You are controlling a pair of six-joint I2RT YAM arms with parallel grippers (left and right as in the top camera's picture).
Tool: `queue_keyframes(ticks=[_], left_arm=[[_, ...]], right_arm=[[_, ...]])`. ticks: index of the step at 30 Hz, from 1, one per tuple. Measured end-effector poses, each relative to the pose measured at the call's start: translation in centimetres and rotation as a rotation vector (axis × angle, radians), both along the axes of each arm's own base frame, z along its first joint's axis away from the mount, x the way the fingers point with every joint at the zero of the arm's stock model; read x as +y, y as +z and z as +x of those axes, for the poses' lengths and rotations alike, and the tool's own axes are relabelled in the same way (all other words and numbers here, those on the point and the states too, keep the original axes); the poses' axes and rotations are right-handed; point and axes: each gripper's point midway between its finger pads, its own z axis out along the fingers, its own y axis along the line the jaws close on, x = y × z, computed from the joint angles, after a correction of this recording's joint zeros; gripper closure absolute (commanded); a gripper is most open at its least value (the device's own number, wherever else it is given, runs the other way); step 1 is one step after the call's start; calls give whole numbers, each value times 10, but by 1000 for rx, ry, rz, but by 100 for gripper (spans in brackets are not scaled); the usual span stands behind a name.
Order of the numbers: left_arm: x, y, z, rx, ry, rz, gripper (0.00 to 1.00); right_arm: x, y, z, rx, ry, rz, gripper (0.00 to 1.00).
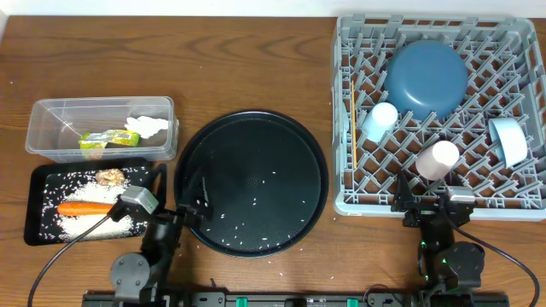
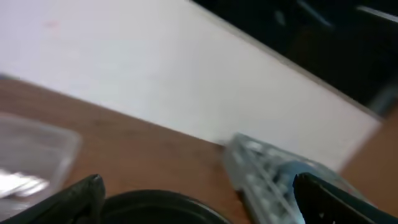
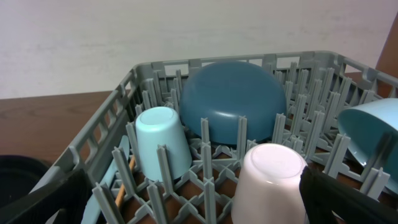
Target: Sort waste into correct bins and load items into the dishwasher rack
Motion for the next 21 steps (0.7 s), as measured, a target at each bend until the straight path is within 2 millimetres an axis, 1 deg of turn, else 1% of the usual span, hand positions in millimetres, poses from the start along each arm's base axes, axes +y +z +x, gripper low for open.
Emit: queue_keyframes(ticks=[2,9,14,21], left_arm=[[7,-14,4,24,49,24,2],[9,-37,9,35,95,224,2],[10,-68,9,129,90,369,2],[10,-71,8,118,86,496,2]], right_arm=[[0,0,0,0,0,0,1],[0,0,0,0,0,0,1],[0,0,0,0,0,0,1],[0,0,0,0,1,0,1]])
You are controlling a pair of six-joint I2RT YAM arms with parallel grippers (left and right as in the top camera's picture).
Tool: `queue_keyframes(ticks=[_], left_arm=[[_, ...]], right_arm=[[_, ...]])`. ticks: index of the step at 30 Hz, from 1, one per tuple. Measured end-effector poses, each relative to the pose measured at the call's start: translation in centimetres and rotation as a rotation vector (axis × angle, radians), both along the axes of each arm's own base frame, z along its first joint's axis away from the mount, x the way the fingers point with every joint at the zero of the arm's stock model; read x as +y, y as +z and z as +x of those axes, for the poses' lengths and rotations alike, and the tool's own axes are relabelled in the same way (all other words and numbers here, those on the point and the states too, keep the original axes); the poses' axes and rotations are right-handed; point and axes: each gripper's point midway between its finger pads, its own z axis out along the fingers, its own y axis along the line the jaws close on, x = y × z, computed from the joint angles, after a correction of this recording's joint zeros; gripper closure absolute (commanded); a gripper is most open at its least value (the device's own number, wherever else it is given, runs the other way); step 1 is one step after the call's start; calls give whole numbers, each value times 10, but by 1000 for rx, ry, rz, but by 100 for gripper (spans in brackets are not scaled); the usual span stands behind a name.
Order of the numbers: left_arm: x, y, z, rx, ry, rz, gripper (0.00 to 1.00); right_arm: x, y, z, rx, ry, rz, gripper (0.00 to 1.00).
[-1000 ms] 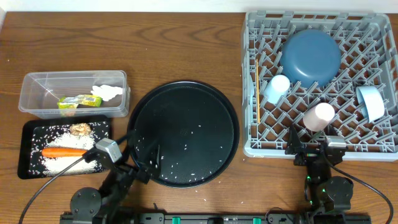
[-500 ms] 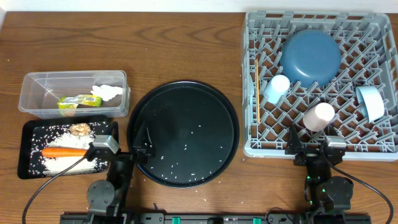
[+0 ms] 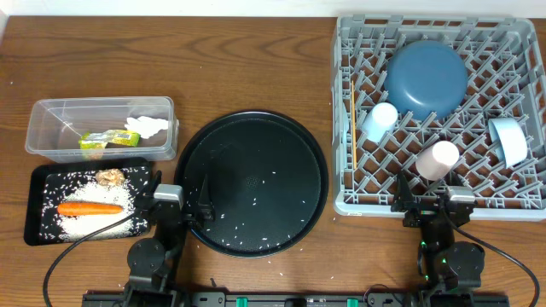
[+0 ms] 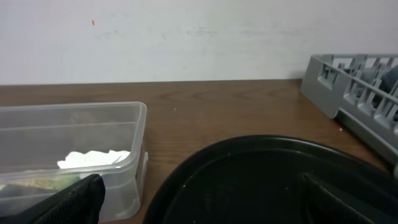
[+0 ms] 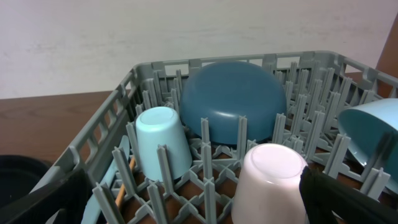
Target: Sort waste into correct bins and load items into the dishwasher rack
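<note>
My left gripper [image 3: 181,207] sits open and empty at the front edge, between the black rectangular bin [image 3: 32,209] and the round black tray [image 3: 256,162]. In the left wrist view its fingertips [image 4: 74,199] frame the tray [image 4: 273,180]. The rectangular bin holds rice, a carrot [image 3: 85,207] and a brown lump. A clear bin [image 3: 51,141] holds a white tissue [image 3: 147,126] and a green wrapper [image 3: 109,139]. My right gripper [image 3: 424,203] is open at the grey dish rack's [image 3: 375,205] front wall, facing a pink cup [image 5: 270,183].
The rack holds a dark blue bowl [image 3: 426,78], a light blue cup [image 3: 379,119], another pale blue cup [image 3: 508,141] at the right and chopsticks [image 3: 351,115]. Rice grains are scattered on the round tray and the table in front of it.
The left arm was angled to the right with its wrist camera tilted and blurred. Now it sits squared up nearer its base, looking level across the tray. The right arm has not moved.
</note>
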Motion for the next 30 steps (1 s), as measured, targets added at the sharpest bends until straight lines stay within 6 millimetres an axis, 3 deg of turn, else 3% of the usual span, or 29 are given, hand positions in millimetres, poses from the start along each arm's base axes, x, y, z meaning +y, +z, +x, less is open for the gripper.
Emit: queue_keyframes(ticks=[30], left_arm=[[0,0,0,-5,-4,45,2]], right_arm=[[0,0,0,0,0,0,1]])
